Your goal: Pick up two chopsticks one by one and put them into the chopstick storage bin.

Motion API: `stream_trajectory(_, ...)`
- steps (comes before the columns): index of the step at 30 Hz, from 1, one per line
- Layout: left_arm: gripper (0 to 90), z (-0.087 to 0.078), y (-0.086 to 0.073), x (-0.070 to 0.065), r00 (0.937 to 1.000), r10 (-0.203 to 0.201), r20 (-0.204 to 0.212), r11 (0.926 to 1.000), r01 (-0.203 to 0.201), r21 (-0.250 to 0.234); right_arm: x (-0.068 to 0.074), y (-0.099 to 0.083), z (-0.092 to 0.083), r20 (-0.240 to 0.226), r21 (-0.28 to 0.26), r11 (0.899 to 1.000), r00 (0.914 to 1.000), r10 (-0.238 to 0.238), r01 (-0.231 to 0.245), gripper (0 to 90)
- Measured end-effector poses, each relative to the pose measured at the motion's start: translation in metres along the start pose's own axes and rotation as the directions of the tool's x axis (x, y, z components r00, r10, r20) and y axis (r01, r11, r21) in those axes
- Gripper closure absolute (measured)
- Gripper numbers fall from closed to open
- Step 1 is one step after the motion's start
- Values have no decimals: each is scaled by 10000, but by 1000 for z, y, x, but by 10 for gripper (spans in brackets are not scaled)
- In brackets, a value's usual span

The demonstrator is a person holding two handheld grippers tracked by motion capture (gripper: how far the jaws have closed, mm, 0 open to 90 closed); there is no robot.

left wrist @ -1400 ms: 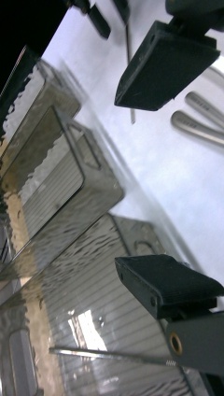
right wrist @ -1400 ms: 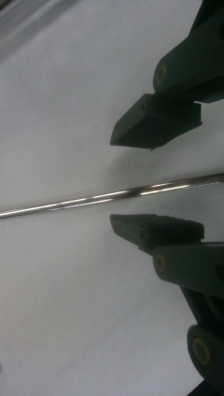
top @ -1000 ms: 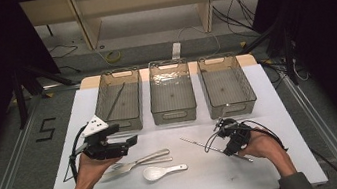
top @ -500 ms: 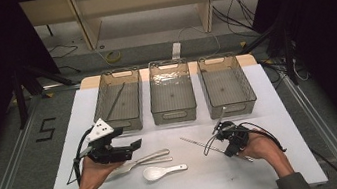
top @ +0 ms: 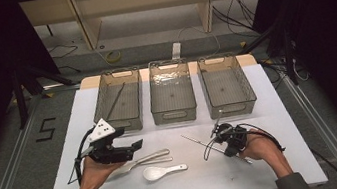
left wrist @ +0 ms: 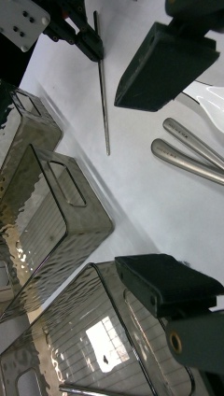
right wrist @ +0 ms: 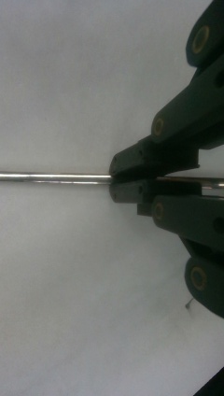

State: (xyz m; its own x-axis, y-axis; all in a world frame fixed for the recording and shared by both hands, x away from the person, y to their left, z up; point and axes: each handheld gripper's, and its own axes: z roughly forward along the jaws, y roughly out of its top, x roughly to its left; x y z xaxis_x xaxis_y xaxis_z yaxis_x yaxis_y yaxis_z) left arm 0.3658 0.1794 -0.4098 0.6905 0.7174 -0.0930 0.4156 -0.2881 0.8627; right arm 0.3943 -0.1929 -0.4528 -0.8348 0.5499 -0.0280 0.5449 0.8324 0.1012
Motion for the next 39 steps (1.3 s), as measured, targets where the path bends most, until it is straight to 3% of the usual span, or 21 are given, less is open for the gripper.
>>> stream_trajectory(6, 188, 0, 1, -2, 9999, 115, 129, 9999, -116, 16, 2, 0, -8, 64, -352, 9992, 9998, -185, 188, 861)
stream_trajectory(12, 188, 3, 4, -11, 9978, 527, 391, 9984, -534, 168, 10, 2, -25, 260, -864, 9954, 9989, -382, 403, 861)
stream_trajectory(21, 188, 11, 11, -29, 9864, 1344, 951, 9884, -1403, 580, 34, 11, -41, 464, -1341, 9829, 9916, -1207, 1259, 860)
stream_trajectory(25, 188, 16, 13, -39, 9749, 1735, 1398, 9793, -1858, 800, 46, 16, -45, 498, -1369, 9764, 9856, -1616, 1670, 860)
stream_trajectory(27, 188, 19, 13, -45, 9684, 2061, 1407, 9712, -2200, 919, 51, 18, -47, 516, -1384, 9732, 9826, -1782, 1838, 860)
stream_trajectory(32, 192, 22, 14, -54, 9546, 2310, 1881, 9606, -2545, 1120, 66, 25, -49, 566, -1423, 9624, 9726, -2256, 2315, 860)
stream_trajectory(37, 196, 28, 11, -65, 9301, 2825, 2348, 9362, -3207, 1441, 75, 28, -53, 626, -1429, 9511, 9615, -2676, 2740, 860)
stream_trajectory(39, 201, 31, 10, -68, 9247, 2898, 2468, 9303, -3327, 1543, 78, 29, -54, 657, -1465, 9474, 9584, -2779, 2847, 860)
